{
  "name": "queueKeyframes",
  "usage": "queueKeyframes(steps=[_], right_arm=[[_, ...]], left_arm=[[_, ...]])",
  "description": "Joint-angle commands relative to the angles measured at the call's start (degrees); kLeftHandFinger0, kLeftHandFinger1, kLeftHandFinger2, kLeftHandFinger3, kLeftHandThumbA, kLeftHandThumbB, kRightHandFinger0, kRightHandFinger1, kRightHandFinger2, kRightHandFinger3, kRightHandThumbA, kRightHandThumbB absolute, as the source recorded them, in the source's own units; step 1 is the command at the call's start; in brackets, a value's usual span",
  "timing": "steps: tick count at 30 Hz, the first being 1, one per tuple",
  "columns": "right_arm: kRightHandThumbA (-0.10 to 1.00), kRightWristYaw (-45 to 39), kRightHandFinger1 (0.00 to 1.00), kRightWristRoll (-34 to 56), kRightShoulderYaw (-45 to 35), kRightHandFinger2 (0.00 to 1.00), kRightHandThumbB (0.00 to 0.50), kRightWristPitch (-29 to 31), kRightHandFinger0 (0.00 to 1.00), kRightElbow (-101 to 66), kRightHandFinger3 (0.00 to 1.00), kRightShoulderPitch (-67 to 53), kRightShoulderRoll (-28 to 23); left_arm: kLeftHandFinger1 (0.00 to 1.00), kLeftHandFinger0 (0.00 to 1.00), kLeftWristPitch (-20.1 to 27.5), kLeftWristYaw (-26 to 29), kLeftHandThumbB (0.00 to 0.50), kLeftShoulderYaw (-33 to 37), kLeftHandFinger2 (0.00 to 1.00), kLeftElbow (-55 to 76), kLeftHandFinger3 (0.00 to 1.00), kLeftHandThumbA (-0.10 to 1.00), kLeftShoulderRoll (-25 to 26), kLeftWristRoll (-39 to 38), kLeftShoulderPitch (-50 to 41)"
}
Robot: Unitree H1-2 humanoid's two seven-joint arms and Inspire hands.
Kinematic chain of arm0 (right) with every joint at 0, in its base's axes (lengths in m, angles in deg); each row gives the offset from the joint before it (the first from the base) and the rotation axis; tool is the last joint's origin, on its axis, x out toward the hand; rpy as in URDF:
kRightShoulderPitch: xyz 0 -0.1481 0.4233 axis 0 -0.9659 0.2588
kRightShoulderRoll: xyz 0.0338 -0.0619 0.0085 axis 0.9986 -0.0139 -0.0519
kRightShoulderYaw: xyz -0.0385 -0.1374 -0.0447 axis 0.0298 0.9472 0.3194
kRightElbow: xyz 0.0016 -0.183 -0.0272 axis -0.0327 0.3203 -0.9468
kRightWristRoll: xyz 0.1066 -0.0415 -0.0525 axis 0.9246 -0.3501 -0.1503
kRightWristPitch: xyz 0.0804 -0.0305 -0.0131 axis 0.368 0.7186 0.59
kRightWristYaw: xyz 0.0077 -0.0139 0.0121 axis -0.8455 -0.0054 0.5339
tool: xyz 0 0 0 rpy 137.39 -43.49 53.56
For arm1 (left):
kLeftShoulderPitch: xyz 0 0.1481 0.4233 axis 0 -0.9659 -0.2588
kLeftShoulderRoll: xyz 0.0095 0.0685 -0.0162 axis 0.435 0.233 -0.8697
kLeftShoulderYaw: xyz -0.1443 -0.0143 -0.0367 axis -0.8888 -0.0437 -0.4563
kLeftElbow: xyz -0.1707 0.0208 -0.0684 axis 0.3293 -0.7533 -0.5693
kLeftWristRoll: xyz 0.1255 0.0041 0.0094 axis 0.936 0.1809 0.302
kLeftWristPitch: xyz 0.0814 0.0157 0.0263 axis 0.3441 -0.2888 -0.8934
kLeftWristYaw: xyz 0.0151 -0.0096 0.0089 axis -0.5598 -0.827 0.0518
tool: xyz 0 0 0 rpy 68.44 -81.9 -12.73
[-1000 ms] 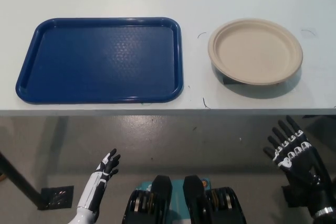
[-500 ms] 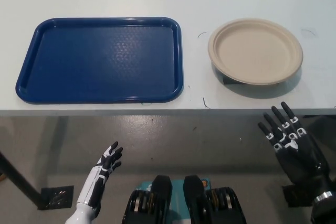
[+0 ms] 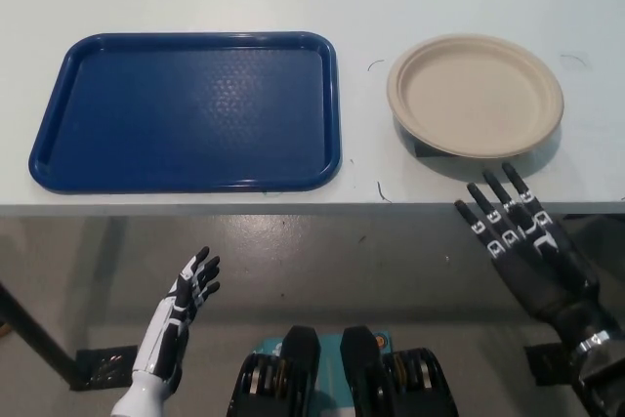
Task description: Use the right hand to pick up a plate from a leveled surface and place it into a tray on the left side
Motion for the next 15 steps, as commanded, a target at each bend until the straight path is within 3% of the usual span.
queueKeyframes(steps=[1, 15], right_arm=[[1.0, 2.0, 1.0, 7.6, -0.9, 1.0, 0.346, -1.6, 1.0, -0.7, 1.0, 2.8, 0.3], [1.0, 5.6, 1.0, 7.9, -0.6, 1.0, 0.332, -1.6, 1.0, 3.1, 1.0, 3.1, -0.3]], left_arm=[[1.0, 1.0, 3.7, -2.3, 0.349, -0.9, 1.0, 2.2, 1.0, 1.0, -0.1, -1.1, 0.0], [1.0, 1.0, 3.7, -4.9, 0.346, -2.9, 1.0, 1.8, 1.0, 1.0, -1.1, -1.3, 0.0]])
